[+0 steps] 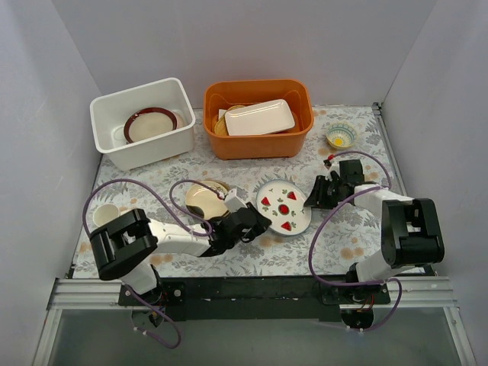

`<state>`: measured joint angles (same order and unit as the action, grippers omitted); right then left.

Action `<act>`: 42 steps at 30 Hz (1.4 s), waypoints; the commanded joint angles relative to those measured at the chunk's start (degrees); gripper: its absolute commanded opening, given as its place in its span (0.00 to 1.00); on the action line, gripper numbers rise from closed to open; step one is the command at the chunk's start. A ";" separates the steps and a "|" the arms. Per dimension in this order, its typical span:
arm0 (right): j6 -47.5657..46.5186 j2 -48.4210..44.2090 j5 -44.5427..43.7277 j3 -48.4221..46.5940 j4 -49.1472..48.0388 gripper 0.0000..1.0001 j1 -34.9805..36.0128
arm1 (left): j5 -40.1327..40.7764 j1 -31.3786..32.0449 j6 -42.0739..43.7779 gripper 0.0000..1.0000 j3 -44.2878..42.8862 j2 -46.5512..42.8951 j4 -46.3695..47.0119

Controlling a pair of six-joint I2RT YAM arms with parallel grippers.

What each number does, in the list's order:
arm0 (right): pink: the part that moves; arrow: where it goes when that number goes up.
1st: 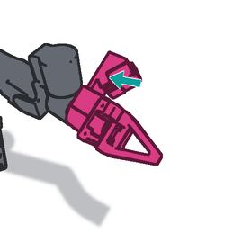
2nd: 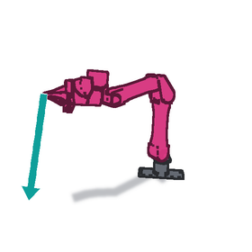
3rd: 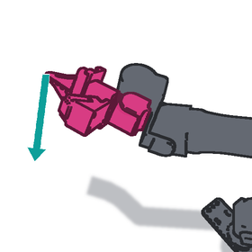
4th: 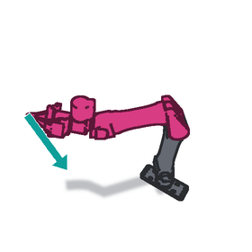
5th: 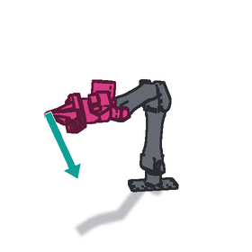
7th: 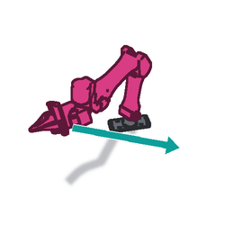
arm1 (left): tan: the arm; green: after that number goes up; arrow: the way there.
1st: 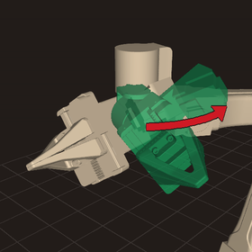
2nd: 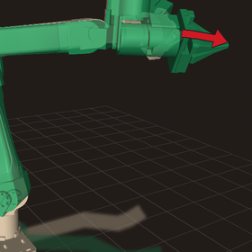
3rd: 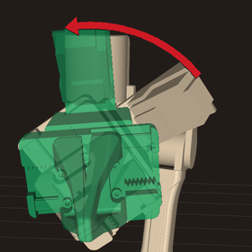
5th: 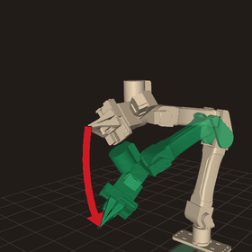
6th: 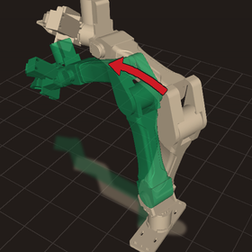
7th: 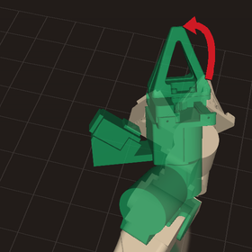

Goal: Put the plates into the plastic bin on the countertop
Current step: Pick up the plate at the center of the board, then place the plate in the plastic bin.

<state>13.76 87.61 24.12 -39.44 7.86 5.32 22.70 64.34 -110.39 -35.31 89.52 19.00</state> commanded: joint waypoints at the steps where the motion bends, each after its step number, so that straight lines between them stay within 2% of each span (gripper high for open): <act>1: -1.63 0.20 -1.97 3.84 5.50 0.53 1.18 | 2.00 0.97 0.88 0.00 -3.54 -5.40 -2.47; 4: -1.19 -1.47 -1.97 3.85 5.41 0.64 1.18 | 2.09 0.97 0.61 0.00 -3.36 -6.37 -4.06; 12: 0.65 -7.71 -3.20 3.14 6.73 0.73 1.18 | 5.60 0.97 -0.88 0.00 -4.06 -11.19 -8.89; 24: 2.50 -17.73 -5.66 0.24 11.04 0.75 1.18 | 11.05 0.97 0.08 0.00 -8.81 -19.11 -18.65; 31: 2.41 -18.71 -5.40 -0.64 12.44 0.75 1.09 | 14.91 0.88 0.96 0.00 -9.60 -25.44 -25.23; 42: 2.33 -18.18 -3.99 -0.11 11.74 0.75 1.18 | 11.94 -3.77 6.59 0.00 -15.31 -30.71 -30.69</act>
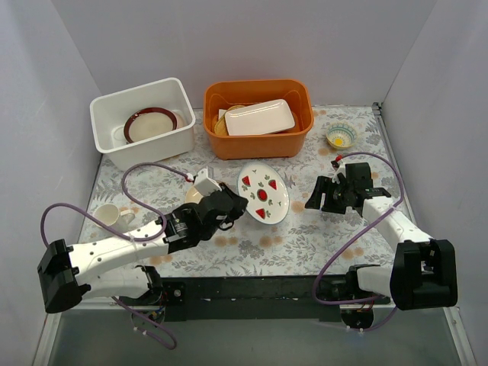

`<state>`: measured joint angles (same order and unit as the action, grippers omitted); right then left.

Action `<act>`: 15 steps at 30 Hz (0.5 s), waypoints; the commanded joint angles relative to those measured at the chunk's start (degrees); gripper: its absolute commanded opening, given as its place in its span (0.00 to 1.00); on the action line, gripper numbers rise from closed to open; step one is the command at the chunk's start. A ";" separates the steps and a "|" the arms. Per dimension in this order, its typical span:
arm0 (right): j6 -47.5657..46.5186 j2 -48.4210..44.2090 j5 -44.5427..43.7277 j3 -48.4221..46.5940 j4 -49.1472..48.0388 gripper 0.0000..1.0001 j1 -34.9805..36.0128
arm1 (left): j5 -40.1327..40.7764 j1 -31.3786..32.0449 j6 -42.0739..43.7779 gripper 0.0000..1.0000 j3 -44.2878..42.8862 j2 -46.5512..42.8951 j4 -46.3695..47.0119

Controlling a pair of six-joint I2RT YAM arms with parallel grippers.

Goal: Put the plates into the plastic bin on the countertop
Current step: Place the plate in the plastic bin.

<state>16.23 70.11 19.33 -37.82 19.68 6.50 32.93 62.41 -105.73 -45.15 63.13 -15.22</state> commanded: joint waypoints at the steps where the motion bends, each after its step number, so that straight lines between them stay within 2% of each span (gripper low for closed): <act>1: -0.06 -0.67 0.79 -1.47 -0.26 0.75 0.00 | 1.44 -2.64 2.28 0.00 -6.00 -4.68 3.19; 6: -0.23 -0.06 1.41 -0.85 -0.78 0.75 -0.09 | -1.54 -6.50 5.44 0.00 -9.87 -4.86 2.57; 15: -0.67 1.00 1.94 -0.15 -1.40 0.75 -0.09 | -16.04 -20.21 12.47 0.00 -19.62 0.40 -0.24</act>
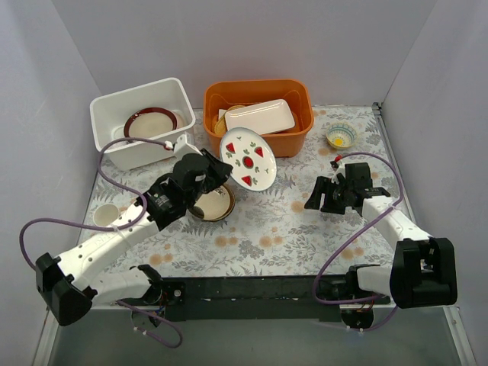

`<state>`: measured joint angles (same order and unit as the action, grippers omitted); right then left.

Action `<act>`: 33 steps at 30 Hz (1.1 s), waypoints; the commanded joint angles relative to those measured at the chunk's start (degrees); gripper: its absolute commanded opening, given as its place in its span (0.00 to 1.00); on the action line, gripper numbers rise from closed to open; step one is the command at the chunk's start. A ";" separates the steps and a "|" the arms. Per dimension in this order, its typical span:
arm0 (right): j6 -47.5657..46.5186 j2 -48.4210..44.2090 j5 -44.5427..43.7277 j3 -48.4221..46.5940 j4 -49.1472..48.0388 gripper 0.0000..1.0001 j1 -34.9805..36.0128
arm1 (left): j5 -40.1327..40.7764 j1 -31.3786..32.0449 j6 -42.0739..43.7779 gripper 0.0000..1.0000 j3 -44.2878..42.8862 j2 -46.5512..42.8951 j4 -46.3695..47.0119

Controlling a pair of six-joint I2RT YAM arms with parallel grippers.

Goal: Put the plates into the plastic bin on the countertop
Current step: Place the plate in the plastic bin.

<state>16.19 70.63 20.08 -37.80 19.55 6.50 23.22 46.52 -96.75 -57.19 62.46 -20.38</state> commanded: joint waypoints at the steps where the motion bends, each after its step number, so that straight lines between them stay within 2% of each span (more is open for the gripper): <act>1: -0.80 0.56 1.19 -0.17 -1.27 0.75 0.00 | -7.04 -5.90 4.02 0.00 -9.67 1.87 4.22; 10: -1.68 0.39 1.37 0.45 -1.88 0.75 0.00 | -19.17 -15.92 7.10 0.00 -17.43 8.99 2.19; 14: -2.21 -0.75 1.55 1.33 -2.68 0.90 -0.09 | -23.04 -19.36 7.36 0.00 -19.71 10.75 1.84; 15: -2.47 -1.11 1.55 1.41 -2.85 0.98 -0.09 | -23.13 -19.89 7.63 0.00 -20.32 11.19 1.58; 16: -2.56 -1.11 1.55 1.41 -2.94 0.98 0.00 | -25.66 -21.20 7.63 0.00 -20.77 11.54 1.40; 33: -3.44 0.82 1.54 1.77 -2.85 0.98 -0.09 | -39.39 -37.72 8.42 0.00 -24.72 16.73 1.84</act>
<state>13.91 70.87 20.99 -36.58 17.96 6.50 -9.91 12.19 -87.81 -77.73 80.01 -25.39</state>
